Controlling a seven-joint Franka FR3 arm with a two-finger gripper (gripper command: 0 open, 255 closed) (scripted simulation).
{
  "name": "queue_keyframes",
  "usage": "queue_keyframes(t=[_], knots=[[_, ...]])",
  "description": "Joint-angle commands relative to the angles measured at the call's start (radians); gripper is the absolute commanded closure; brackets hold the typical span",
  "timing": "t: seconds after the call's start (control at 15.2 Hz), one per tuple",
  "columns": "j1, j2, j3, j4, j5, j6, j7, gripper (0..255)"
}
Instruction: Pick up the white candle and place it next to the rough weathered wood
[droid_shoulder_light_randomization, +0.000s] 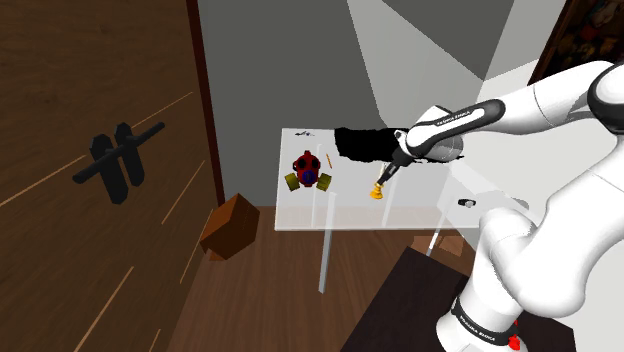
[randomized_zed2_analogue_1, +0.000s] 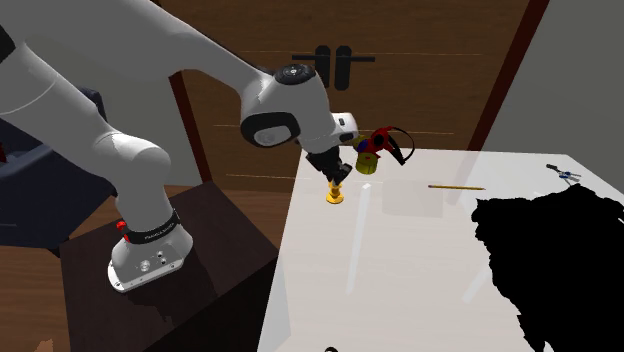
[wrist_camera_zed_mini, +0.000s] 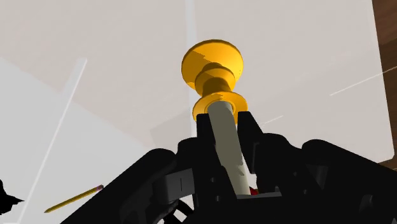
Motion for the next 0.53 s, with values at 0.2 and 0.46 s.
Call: queue_keyframes(t=[0.2,0.46], knots=[[-0.067,-0.041,0.081,0.027,-0.032,-0.076,0.042,255],[-0.104,-0.071,0.132,0.054,-0.050,-0.135,0.068,255]])
